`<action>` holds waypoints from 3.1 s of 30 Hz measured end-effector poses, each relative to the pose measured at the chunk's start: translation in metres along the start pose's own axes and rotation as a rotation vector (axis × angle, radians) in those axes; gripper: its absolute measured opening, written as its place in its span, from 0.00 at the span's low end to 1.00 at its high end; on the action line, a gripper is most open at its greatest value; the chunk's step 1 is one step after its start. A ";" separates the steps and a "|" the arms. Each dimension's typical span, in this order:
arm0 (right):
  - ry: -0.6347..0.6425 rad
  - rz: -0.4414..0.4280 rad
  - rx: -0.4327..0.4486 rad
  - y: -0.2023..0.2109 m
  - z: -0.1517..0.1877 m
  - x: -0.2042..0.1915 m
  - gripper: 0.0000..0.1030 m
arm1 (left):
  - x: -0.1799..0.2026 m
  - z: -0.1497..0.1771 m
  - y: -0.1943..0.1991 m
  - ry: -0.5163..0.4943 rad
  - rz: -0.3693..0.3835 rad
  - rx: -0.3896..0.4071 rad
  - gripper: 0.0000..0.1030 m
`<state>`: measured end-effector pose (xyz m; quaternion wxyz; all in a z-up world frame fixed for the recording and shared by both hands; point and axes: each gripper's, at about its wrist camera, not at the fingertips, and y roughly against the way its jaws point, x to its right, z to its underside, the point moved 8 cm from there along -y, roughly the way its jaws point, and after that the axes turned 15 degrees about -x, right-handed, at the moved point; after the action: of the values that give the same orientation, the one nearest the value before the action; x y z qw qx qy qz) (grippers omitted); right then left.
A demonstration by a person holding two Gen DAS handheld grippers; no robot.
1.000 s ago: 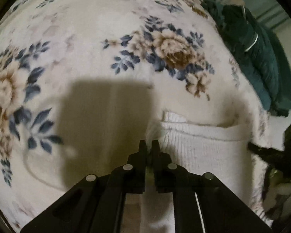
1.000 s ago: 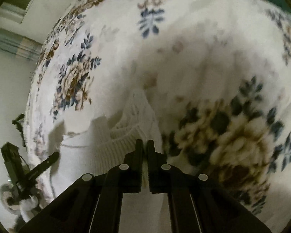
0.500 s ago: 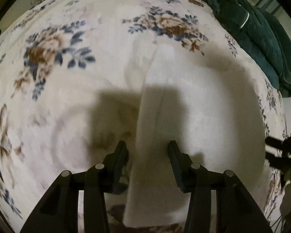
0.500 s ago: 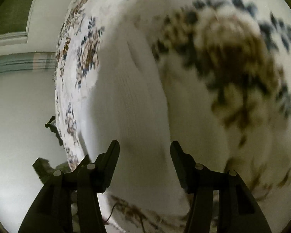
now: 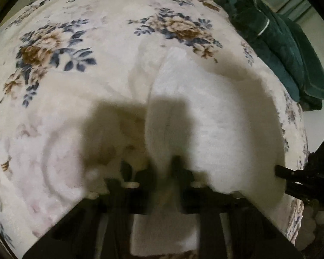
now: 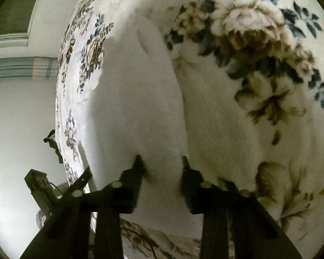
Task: Fold small clothes
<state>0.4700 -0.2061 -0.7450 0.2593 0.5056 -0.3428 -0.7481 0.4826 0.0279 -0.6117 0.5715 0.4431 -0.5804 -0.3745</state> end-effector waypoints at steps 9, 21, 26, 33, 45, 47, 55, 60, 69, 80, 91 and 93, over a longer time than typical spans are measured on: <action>-0.038 -0.017 -0.016 0.008 -0.008 0.010 0.13 | -0.029 0.000 0.012 0.133 0.199 -0.024 0.08; -0.017 -0.217 -0.163 -0.018 -0.018 0.044 0.87 | -0.016 -0.013 -0.028 0.108 0.523 -0.134 0.60; 0.034 -0.325 -0.249 -0.047 -0.028 0.023 0.87 | 0.006 -0.022 -0.044 0.098 0.606 -0.157 0.63; 0.095 -0.303 -0.255 -0.062 -0.040 -0.003 0.61 | 0.009 -0.026 -0.031 0.107 0.635 -0.094 0.25; 0.232 -0.331 -0.076 0.028 -0.083 -0.095 0.46 | 0.043 -0.103 0.061 -0.005 0.614 0.061 0.22; 0.264 -0.338 -0.039 0.045 -0.105 -0.118 0.46 | 0.051 -0.134 0.079 -0.024 0.613 0.098 0.22; 0.306 -0.316 0.058 0.054 -0.219 -0.174 0.46 | 0.059 -0.253 0.075 -0.058 0.538 0.152 0.22; 0.231 -0.250 0.015 0.005 -0.267 -0.146 0.46 | 0.047 -0.274 0.001 -0.090 0.425 0.039 0.23; 0.159 -0.126 -0.051 -0.020 -0.268 -0.110 0.67 | 0.022 -0.251 -0.033 0.009 0.282 -0.039 0.48; 0.245 0.615 0.215 0.039 -0.208 -0.126 1.00 | 0.030 -0.213 0.021 -0.052 -0.318 0.167 0.98; 0.238 0.808 0.362 0.129 -0.109 -0.153 1.00 | 0.071 -0.169 0.088 -0.061 -0.360 0.201 1.00; 0.237 0.804 0.382 0.147 -0.088 -0.165 1.00 | 0.080 -0.153 0.113 -0.054 -0.344 0.215 1.00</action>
<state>0.6164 -0.1995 -0.5579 0.4687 0.4533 -0.6113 -0.4485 0.6289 0.0009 -0.4686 0.4329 0.5838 -0.5480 -0.4141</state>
